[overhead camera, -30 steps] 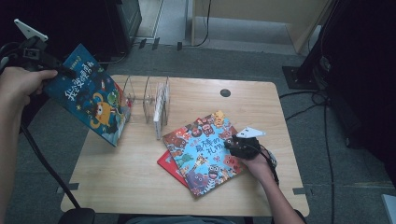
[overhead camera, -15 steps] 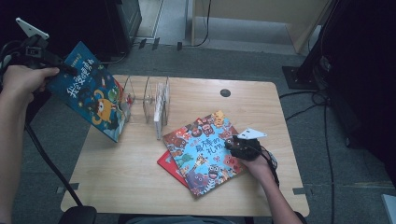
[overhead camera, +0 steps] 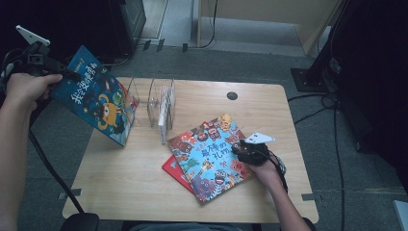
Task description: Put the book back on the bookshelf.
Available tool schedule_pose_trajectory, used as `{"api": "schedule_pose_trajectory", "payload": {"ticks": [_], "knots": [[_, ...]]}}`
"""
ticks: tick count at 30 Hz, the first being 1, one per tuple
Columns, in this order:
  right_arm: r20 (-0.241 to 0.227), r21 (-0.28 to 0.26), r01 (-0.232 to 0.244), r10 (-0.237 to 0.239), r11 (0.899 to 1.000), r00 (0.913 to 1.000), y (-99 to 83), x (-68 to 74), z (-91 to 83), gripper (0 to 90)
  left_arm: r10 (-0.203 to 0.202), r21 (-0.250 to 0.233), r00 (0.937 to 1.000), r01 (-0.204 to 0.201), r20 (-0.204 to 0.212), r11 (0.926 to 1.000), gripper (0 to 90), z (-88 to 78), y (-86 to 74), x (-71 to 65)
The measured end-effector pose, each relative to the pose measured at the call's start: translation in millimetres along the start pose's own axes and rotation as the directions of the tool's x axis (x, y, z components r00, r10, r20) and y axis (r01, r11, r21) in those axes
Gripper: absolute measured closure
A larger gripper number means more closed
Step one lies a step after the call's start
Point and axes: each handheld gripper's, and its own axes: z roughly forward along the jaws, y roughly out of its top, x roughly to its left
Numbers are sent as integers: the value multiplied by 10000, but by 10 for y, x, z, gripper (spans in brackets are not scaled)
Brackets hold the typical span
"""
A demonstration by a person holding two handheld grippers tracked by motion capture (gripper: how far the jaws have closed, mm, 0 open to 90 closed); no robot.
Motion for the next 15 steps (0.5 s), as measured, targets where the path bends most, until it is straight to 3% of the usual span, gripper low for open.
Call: {"api": "schedule_pose_trajectory", "payload": {"ticks": [6,11,15], "knots": [[-17,0,19,-19,10000,10000,2,-5,1,497,-163,-133,9997,166,195,9998,782,-38,-5,3],[-27,-18,12,-12,10000,10000,0,-6,2,497,-225,-162,9986,233,481,9996,695,-85,-21,13],[-25,-28,18,-18,10000,10000,-2,-7,1,497,-63,-139,9994,67,335,9999,610,-117,-61,-28]]}}
